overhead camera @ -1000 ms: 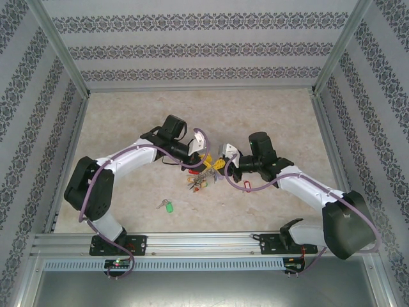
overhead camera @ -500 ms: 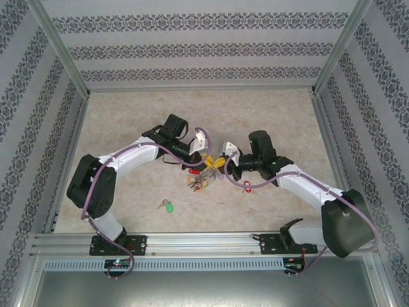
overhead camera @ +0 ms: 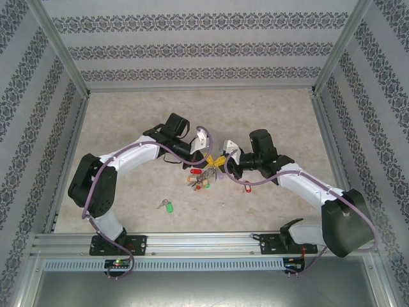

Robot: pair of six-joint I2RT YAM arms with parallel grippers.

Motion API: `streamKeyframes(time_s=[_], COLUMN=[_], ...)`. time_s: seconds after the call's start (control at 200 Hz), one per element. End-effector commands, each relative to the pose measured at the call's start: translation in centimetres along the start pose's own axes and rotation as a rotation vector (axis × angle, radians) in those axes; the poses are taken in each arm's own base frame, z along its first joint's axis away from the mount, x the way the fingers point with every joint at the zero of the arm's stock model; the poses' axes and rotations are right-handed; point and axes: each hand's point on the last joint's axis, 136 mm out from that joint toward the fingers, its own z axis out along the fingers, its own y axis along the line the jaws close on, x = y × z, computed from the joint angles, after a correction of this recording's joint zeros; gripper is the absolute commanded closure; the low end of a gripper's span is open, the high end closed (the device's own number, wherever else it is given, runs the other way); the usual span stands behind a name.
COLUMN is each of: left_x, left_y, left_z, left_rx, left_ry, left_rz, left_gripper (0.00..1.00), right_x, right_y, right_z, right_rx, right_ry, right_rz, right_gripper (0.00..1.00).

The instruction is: Put the keys on the keyring

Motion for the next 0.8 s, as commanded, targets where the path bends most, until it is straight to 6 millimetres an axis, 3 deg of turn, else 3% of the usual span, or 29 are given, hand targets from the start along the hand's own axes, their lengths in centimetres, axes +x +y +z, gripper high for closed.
streamKeyframes(time_s=[0.0, 0.285, 0.445, 0.585, 0.799], left_x=[-1.4, -2.8, -3.7, -4.5, -5.1], left_y=[0.8, 1.3, 2.4, 3.3, 2.7], left_z=[-0.1, -0.8, -1.1, -1.6, -1.7], left_rx=[-0.049, -0.093, -0.147, -0.204, -0.180], left_ry=[-0.064, -0.145, -0.203, -0.263, -0.291], left_rz=[-0.002, -0.008, -0.068, -0.102, -0.102], left_gripper=[1.00, 1.00, 1.00, 1.00, 1.00], right_x=[-2.2, -0.4, 0.3, 0.4, 0.5], right_y=[0.6, 0.4, -0.9, -1.0, -2.3], right_z=[-0.8, -1.8, -2.4, -2.3, -2.0], right_rx=[0.003, 0.090, 0.186, 0.179, 0.220], right_ry=[-0.065, -0.029, -0.010, -0.033, -0.034], right_rz=[-0.075, -0.071, -0.022, 0.033, 0.039], right_gripper=[0.87, 0.82, 0.81, 0.74, 0.63])
